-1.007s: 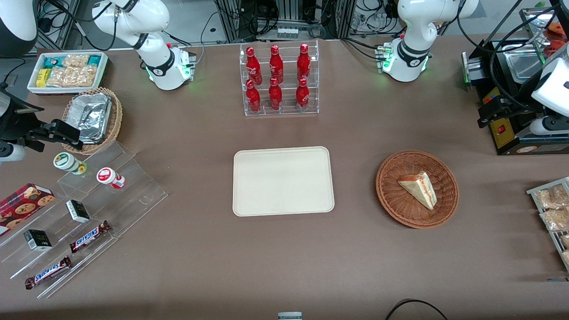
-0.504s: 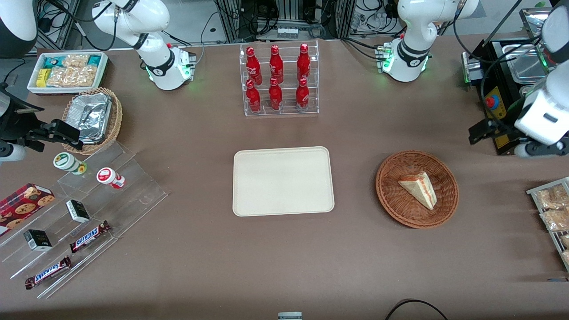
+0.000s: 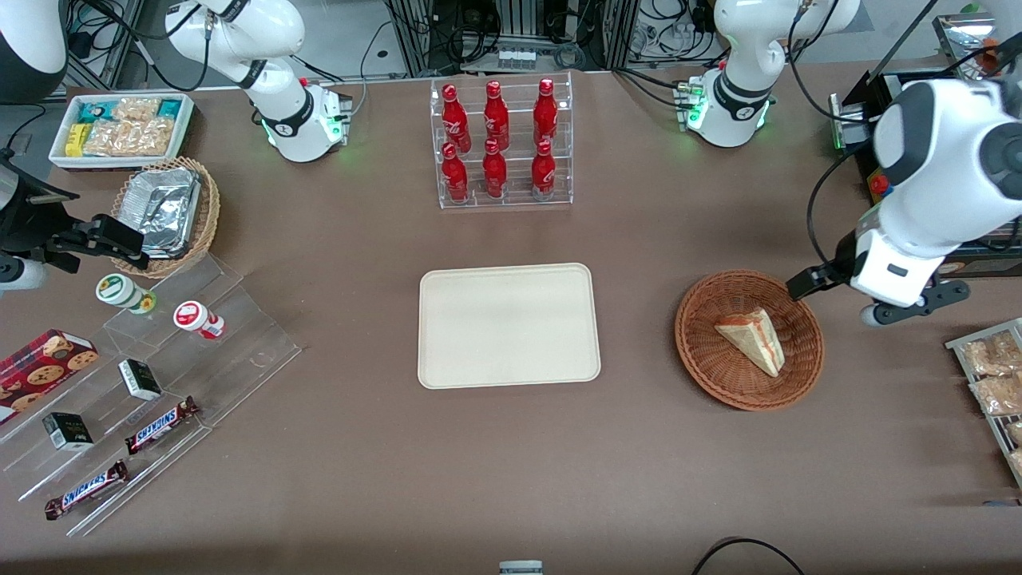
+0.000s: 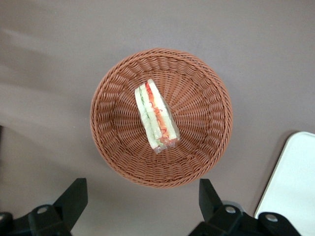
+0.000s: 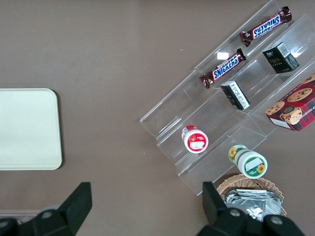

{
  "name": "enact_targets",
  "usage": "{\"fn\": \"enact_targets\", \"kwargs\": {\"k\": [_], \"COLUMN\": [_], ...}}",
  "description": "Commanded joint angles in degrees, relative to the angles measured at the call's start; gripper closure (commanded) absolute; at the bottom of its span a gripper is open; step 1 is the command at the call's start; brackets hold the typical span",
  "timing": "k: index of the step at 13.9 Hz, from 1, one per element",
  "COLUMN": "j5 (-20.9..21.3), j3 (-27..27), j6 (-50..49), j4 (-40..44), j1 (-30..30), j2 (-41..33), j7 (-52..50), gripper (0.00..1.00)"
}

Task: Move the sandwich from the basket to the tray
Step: 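Move the left gripper over the wrapped sandwich in the wicker basket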

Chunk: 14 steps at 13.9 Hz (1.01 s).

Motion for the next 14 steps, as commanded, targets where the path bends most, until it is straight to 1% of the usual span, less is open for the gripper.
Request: {"fn": "enact_targets", "kwargs": {"k": [1,3,5,6,9,14], "j5": [1.15,0.97,0.97,0.97,0.97,0.18], "j3": [0.05,0.13,0.13,0.22,0.4,0.48], "j6": [5.48,8.55,16.7,18.31,19.29,25.26], "j4": [-6.02,-7.95,-12.95,-14.19,-14.38,-14.73], "j1": [-1.05,-0.97,-0.96,-0.62,-0.44,-0.35], "j2": [-1.86,-1.33,-1.42,-1.42,0.42,4.64], "j7": [-6.85,-9.93,-15.98,-16.01,-16.01,-16.98], "gripper": [0.0,0.0,0.0,0.0,0.0,0.0]}}
